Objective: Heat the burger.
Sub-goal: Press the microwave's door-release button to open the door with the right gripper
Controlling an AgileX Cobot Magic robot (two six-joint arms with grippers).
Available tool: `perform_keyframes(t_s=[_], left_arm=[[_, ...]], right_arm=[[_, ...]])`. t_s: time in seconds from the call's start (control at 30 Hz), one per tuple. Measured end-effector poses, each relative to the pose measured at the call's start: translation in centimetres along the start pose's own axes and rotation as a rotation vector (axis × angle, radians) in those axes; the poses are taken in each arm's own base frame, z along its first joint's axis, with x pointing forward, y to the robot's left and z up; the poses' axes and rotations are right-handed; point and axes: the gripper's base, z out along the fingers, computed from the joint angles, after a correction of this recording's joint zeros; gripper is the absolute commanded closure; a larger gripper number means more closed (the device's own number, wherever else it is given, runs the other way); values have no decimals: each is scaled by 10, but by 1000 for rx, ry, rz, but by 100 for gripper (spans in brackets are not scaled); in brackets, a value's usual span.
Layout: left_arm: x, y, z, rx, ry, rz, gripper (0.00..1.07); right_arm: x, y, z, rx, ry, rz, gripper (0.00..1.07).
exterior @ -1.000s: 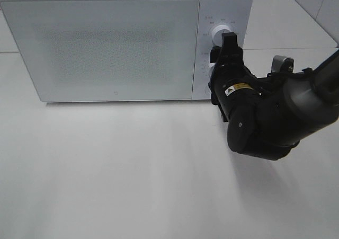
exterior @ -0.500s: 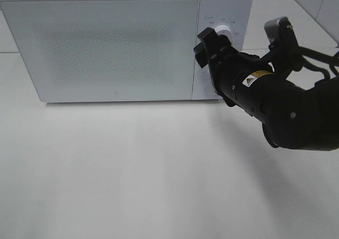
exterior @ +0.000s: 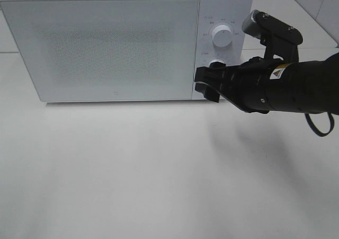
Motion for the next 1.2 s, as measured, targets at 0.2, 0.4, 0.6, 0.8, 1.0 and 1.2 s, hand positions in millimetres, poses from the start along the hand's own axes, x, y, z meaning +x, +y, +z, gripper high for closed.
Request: perform_keyframes(t_s=[0.2, 0.4, 0.6, 0.8, 1.0, 1.2], left_arm=[[0, 0, 0, 0, 0, 0, 7], [0, 0, 0, 0, 0, 0, 7], [0, 0, 0, 0, 0, 0, 7], [0, 0, 0, 0, 0, 0, 7], [0, 0, 0, 0, 0, 0, 7], [0, 0, 0, 0, 0, 0, 7]], right_arm=[[-2, -13, -20, 31, 140, -185, 37], [-6, -14, -40, 83, 306, -375, 37], [-11, -13, -67, 100, 336, -408, 37], [-16, -10, -103, 89, 302, -432, 37], [-17, -10, -127, 83, 282, -433, 37], [-14, -12, -167, 69, 235, -441, 37]])
